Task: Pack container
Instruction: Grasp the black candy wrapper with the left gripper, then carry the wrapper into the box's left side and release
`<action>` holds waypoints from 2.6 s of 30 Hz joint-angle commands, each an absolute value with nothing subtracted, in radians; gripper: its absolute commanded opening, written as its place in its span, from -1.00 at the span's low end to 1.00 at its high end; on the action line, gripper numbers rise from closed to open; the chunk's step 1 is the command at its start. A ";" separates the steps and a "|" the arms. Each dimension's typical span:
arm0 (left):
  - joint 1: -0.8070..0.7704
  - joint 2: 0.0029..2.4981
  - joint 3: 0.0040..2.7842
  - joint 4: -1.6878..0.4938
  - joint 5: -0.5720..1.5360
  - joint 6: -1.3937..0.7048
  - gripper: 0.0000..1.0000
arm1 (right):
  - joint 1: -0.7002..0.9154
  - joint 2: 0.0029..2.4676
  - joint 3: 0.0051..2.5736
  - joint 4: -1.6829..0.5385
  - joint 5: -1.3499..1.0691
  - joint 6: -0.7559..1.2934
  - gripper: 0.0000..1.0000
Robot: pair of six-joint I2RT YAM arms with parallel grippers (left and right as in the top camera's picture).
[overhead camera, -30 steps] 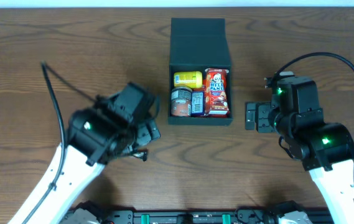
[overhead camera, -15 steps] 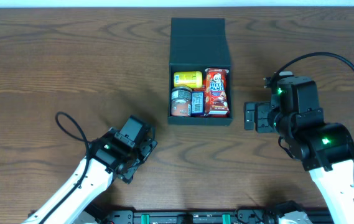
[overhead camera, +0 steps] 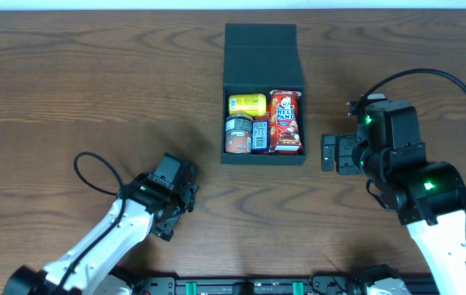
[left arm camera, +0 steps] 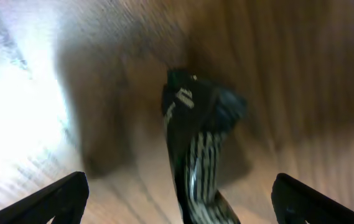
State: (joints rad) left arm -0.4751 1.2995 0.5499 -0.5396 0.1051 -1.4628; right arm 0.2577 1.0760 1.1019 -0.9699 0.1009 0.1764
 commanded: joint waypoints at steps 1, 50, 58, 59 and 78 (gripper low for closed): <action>-0.461 1.343 0.547 -0.510 0.104 -1.451 0.90 | 0.266 1.071 1.101 -0.968 0.097 0.186 0.98; -0.453 1.306 0.953 -0.463 0.419 -0.723 -0.89 | 0.266 1.072 1.101 -0.953 0.106 0.186 0.99; -0.467 1.634 1.397 -0.837 0.506 -0.347 -0.89 | 0.266 1.072 1.101 -0.951 0.109 0.186 0.99; -0.479 1.681 1.430 -0.842 0.528 -0.334 -0.89 | 0.266 1.072 1.101 -0.952 0.109 0.186 0.98; -0.570 1.990 1.591 -0.709 0.492 -0.320 -0.57 | 0.266 1.072 1.101 -0.960 0.128 0.186 0.98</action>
